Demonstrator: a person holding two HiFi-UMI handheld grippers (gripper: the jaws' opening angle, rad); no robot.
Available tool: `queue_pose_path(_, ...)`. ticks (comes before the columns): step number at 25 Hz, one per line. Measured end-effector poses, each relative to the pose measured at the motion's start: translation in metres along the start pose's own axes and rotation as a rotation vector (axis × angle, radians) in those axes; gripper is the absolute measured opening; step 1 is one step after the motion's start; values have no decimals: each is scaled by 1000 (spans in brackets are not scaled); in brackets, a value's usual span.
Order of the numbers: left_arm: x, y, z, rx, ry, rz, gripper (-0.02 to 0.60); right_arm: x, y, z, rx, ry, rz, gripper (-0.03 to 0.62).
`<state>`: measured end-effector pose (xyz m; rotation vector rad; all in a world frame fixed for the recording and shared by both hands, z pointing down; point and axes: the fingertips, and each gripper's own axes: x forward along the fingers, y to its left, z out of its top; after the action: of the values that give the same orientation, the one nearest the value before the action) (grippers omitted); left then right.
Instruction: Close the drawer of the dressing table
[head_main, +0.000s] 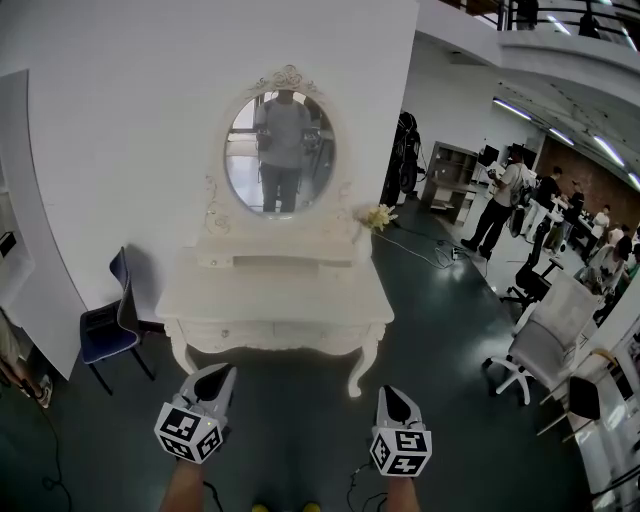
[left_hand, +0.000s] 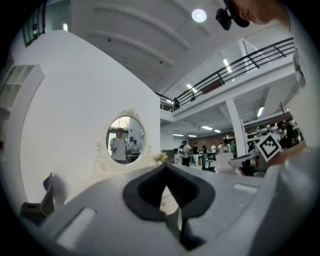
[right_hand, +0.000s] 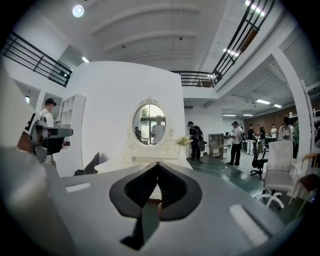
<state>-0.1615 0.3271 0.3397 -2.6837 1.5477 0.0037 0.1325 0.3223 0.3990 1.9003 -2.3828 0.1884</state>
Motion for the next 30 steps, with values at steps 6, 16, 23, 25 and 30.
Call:
queue_pose_path(6,1,1,2,3,-2,0,-2,2,1,-4,-1,15,6,3)
queue_pose_path(16,13,-13,7,26,6,-15,-2,6,-9,-4,-12,14,18,72)
queue_pose_path(23,34,-31,1,30,34,-16,-2,18,-31,-5,11,19,31,74)
queue_pose_path(25,41,-36,1,32,36,-10,-2,21,-38,-5,12,22,44,91)
queue_pose_path(30,62,-44,-7,31,39,8,-2,38,-57,-9,22,17,64,91)
